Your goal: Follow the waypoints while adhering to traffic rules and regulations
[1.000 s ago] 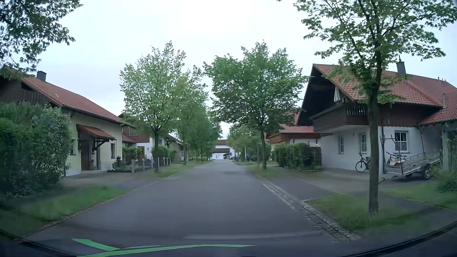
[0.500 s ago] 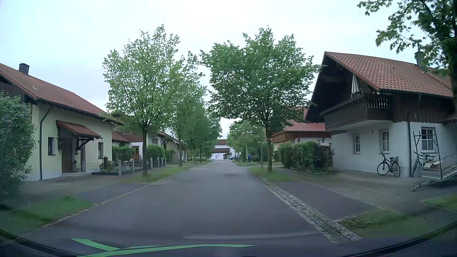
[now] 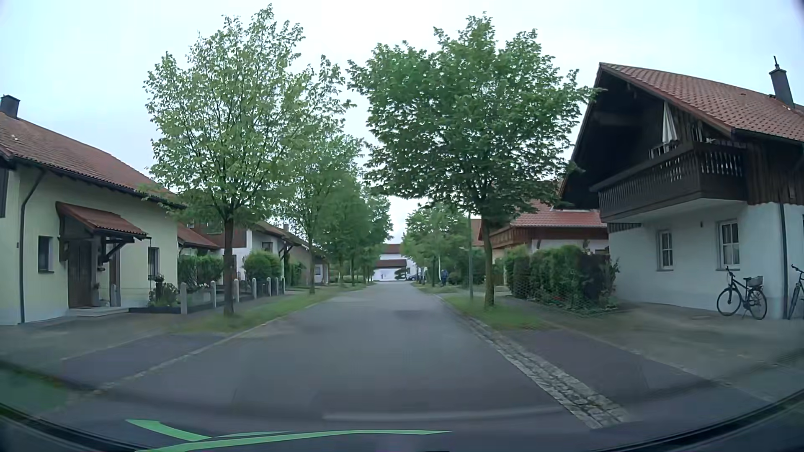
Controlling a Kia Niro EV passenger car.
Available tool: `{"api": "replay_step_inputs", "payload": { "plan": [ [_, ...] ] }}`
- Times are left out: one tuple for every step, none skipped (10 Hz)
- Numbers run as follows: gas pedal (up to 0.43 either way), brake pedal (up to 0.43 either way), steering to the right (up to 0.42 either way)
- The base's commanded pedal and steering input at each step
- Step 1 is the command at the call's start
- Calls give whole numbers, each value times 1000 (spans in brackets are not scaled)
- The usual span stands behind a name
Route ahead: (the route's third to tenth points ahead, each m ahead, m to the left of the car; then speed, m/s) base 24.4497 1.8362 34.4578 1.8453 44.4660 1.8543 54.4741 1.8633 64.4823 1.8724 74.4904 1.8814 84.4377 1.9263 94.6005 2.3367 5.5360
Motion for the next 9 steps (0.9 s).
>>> {"api": "replay_step_inputs", "payload": {
  "plan": [
    [87, 0, -11],
    [87, 0, -11],
    [87, 0, -11],
    [87, 0, -11],
    [87, 0, -11],
    [87, 0, -11],
    [87, 0, -11],
    [87, 0, -10],
    [87, 0, -8]
  ]
}}
